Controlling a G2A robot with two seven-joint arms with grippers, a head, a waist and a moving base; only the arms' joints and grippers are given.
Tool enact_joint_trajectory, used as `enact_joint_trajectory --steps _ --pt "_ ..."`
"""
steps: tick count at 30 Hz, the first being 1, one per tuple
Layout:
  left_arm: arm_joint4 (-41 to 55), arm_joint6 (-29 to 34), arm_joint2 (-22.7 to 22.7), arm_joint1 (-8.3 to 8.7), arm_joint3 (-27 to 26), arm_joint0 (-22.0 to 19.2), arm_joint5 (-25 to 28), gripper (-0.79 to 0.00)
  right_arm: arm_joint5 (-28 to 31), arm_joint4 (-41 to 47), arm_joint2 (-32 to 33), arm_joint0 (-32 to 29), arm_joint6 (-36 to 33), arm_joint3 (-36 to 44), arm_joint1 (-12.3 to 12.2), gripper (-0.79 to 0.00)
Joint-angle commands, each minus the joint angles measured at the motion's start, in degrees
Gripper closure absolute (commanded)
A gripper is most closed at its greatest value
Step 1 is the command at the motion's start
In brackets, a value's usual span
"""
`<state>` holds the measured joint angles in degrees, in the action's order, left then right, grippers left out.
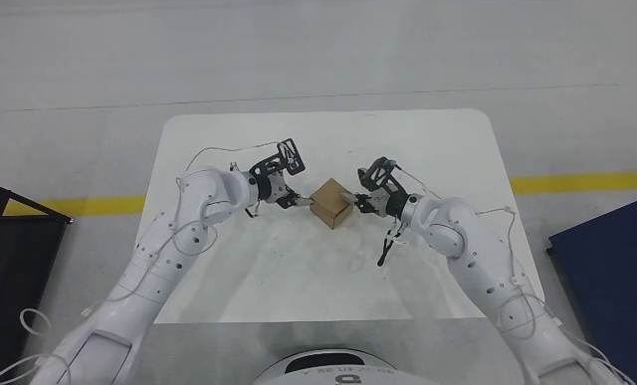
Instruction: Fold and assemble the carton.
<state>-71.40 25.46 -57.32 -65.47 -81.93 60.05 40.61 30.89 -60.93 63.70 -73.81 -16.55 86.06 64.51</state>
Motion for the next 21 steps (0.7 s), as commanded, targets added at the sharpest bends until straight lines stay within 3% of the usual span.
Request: enact_joint_trajectory --steps 1,7,21 --pt "-0.2 0.1 0.1 0.0 -0.1 0.0 -0.4 -0.785 0.1 0.0 0.0 0.1 -0.1 -0.1 0.0 -0.502" --pt "0.1 -0.1 0.4 -0.03 -0.5 -0.2 0.1 -0.785 0.2 0.7 0.4 -0.2 0.7 0.0 0.0 -0.523" --pt "-0.2 0.3 1.7 -0.2 0.1 -1.2 1.0 -0.785 1.9 8.7 0.9 0.8 -2.7 -2.9 0.1 -0.431"
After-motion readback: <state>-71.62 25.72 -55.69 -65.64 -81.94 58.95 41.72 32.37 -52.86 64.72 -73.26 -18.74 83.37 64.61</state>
